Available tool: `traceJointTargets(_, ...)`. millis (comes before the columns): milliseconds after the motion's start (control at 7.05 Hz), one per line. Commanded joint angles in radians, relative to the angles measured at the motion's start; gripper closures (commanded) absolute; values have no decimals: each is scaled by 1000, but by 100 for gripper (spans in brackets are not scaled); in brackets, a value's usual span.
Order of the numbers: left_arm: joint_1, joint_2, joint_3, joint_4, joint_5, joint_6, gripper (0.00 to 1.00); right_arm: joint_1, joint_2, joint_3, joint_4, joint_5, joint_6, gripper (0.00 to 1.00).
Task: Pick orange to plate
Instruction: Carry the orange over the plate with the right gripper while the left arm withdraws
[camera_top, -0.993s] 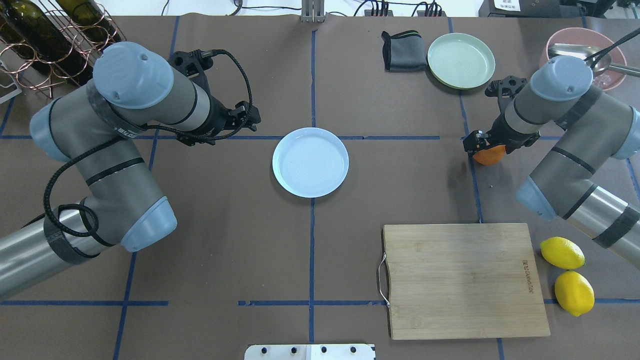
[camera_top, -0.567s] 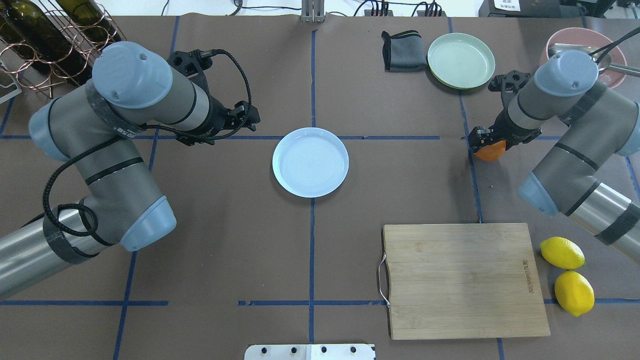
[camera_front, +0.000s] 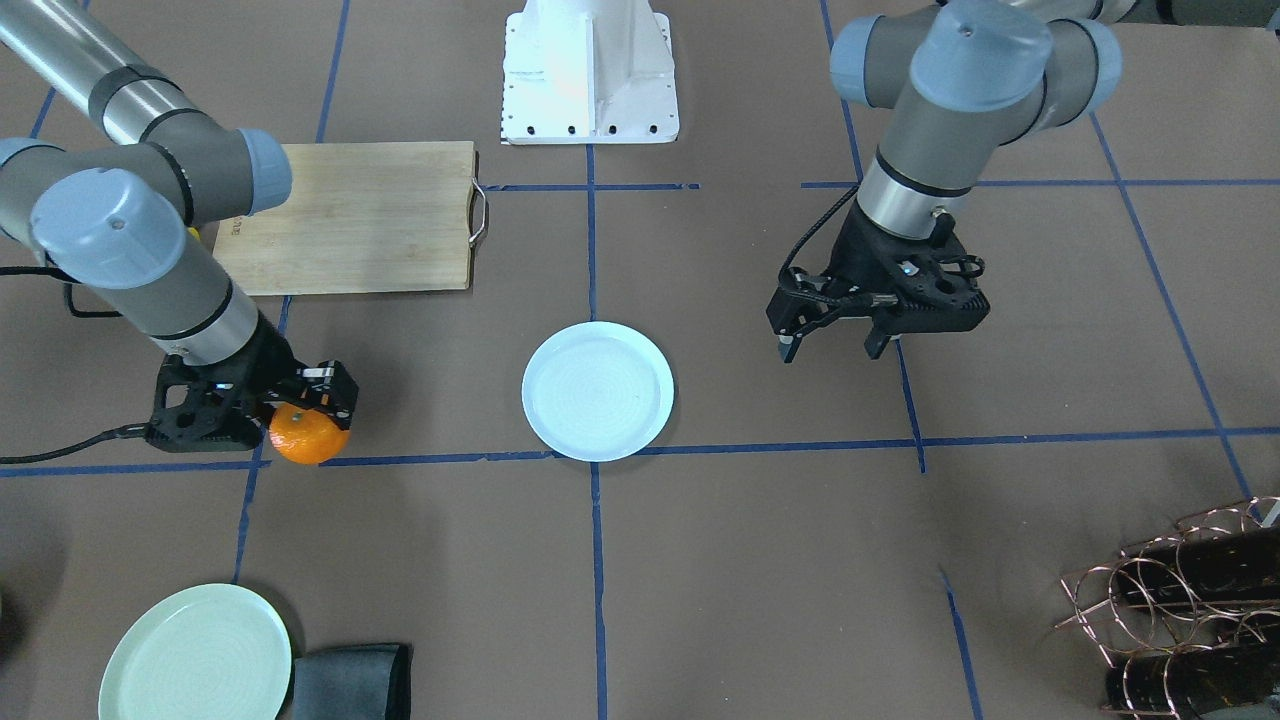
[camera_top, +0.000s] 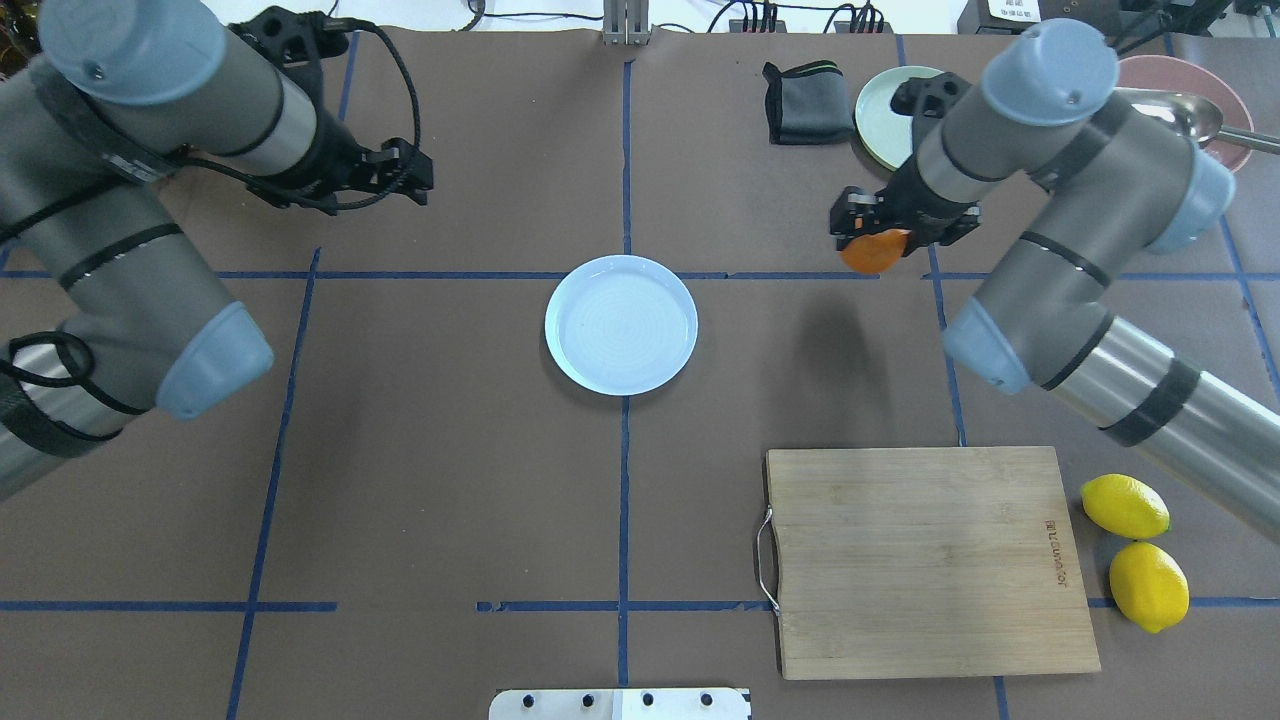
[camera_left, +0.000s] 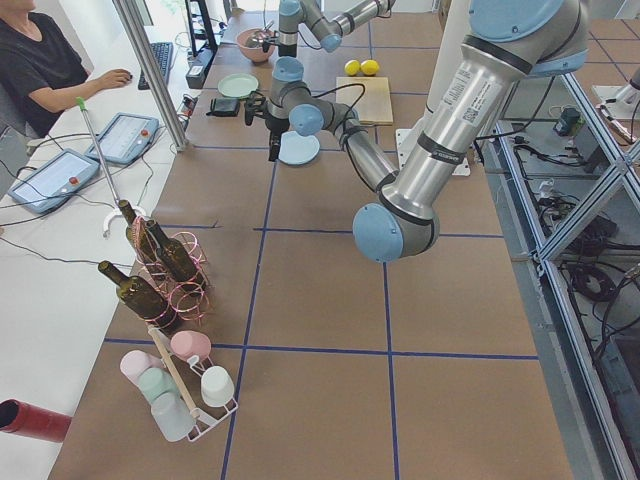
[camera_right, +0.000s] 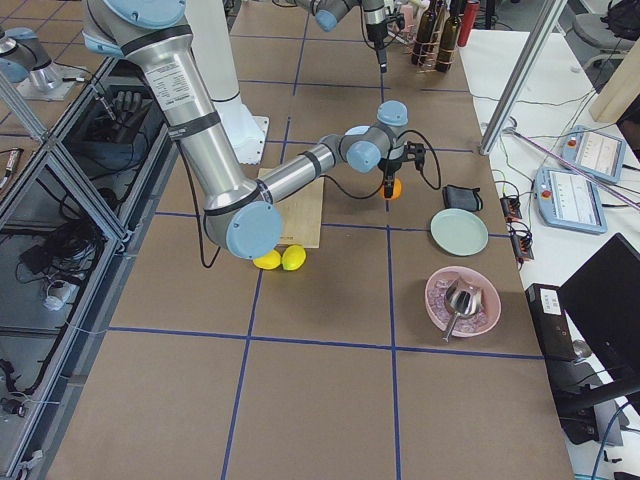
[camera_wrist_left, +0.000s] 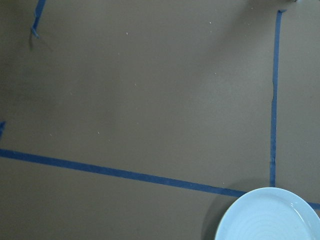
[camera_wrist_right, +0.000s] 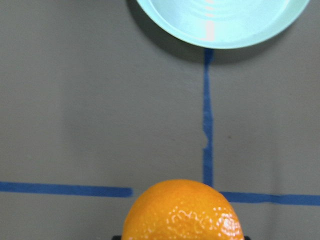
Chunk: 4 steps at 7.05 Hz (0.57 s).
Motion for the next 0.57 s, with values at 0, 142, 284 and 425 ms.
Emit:
traceJointTargets(0, -101, 86, -22, 14, -37, 261, 0, -140, 161, -33, -5, -105, 226, 100)
traceJointTargets(142, -132, 113, -22, 12, -39, 311, 0, -186, 241, -98, -4, -157, 278, 100)
traceJointTargets(284, -147, 133, -22, 11, -39, 348, 0, -235, 343, -219, -1, -204, 301, 100)
traceJointTargets(425, -155, 134, -20, 11, -39, 353, 0, -266, 399, -296, -1, -254, 303, 100)
